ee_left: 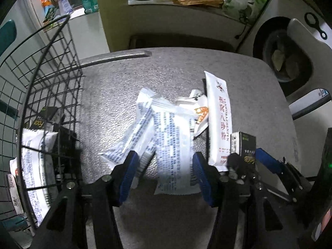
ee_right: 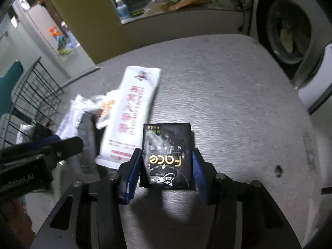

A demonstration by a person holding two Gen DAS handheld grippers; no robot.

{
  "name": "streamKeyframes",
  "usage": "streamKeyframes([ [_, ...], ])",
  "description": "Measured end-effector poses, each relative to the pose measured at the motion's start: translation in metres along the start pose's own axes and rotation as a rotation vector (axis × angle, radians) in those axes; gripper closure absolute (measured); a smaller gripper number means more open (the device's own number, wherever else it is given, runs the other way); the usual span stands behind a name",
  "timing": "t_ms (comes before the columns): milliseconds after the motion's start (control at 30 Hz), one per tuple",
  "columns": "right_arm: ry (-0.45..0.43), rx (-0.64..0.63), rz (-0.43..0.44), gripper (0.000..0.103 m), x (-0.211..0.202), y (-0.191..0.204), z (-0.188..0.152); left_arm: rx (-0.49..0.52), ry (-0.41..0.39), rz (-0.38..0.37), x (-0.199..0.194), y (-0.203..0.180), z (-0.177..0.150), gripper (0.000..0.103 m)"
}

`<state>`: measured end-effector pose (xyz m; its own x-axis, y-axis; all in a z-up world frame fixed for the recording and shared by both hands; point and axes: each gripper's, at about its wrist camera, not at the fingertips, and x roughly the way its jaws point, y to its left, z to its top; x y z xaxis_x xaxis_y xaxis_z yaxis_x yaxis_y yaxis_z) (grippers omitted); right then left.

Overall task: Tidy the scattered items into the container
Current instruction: 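Grasp a white wet-wipe packet with the left tool while the right tool grasps a Face pack, then carry the wet-wipe packet and Face pack over the basket and open both tools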

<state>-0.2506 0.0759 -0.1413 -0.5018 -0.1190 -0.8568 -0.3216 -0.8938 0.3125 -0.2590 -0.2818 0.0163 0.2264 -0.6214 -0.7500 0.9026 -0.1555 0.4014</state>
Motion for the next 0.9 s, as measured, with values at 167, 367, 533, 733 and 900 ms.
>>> streamKeyframes([
  [167, 0.007, 0.032, -0.007, 0.056, -0.003, -0.015, -0.001, 0.012, 0.014, -0.005, 0.011, -0.007, 0.002, 0.040],
  [367, 0.008, 0.048, 0.001, 0.056, -0.007, -0.026, -0.002, 0.039, 0.014, 0.005, 0.019, -0.019, 0.004, 0.040],
  [533, 0.007, 0.054, 0.010, 0.056, -0.009, -0.027, -0.003, 0.050, 0.039, -0.005, 0.024, -0.019, 0.003, 0.061],
  [733, 0.000, 0.060, 0.011, 0.056, -0.013, -0.028, -0.007, 0.045, 0.041, -0.007, 0.021, -0.015, 0.001, 0.063],
  [900, -0.020, 0.056, 0.014, 0.056, -0.027, -0.026, -0.008, 0.054, 0.035, -0.019, 0.012, -0.017, -0.002, 0.064],
])
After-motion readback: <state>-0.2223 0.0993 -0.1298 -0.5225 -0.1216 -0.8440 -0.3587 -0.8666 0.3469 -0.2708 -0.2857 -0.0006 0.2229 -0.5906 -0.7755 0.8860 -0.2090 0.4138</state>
